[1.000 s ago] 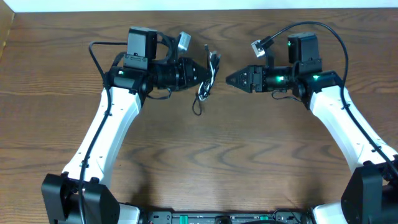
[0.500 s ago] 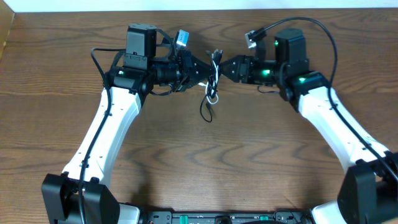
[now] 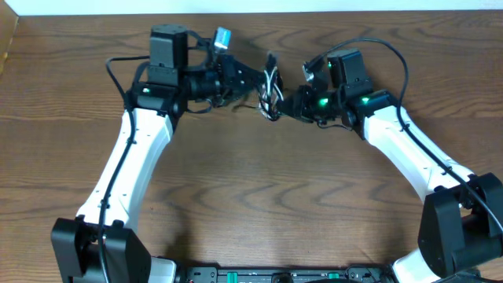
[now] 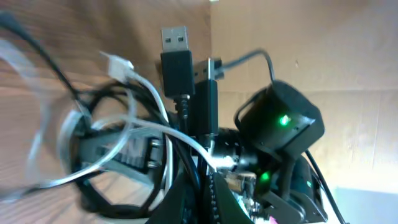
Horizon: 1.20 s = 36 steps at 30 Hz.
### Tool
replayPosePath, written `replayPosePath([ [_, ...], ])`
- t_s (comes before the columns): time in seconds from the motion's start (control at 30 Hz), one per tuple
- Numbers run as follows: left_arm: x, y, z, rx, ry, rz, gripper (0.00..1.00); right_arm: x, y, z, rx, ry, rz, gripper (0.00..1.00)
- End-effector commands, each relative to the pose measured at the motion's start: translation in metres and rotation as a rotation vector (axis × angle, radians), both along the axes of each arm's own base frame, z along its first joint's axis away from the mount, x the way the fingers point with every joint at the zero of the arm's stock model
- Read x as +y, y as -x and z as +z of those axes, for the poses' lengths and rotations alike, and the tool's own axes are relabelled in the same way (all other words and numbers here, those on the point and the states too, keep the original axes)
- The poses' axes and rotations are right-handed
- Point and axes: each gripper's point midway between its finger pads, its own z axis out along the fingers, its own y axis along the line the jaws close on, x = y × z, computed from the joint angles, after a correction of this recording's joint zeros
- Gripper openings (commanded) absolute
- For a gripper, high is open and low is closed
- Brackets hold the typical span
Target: Untangle cables
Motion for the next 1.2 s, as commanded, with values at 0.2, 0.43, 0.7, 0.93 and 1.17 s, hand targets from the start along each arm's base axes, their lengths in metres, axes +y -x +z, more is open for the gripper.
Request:
replayPosePath([
  [0.2, 0.048, -0.013, 0.022, -0.052, 0.071, 0.044, 0.08, -0.151, -0.016, -0.055, 0.053, 0.409, -0.217, 0.01],
  [0.43, 0.058, -0.012, 0.025, -0.114, 0.074, 0.025, 0.07, -0.173, -0.016, -0.047, 0.016, 0.311, -0.158, 0.01],
  [0.7, 0.058, -0.012, 0.025, -0.161, 0.058, 0.013, 0.07, -0.272, 0.016, -0.076, 0.261, 0.664, -0.461, 0.01],
  [0.93, 0.058, -0.012, 0.025, -0.172, 0.054, 0.010, 0.07, -0.291, 0.035, -0.080, 0.295, 0.819, -0.407, 0.01],
  [1.17, 0.058, -0.012, 0.024, -0.177, 0.051, 0.006, 0.08, -0.286, 0.043, -0.081, 0.296, 0.808, -0.304, 0.03],
])
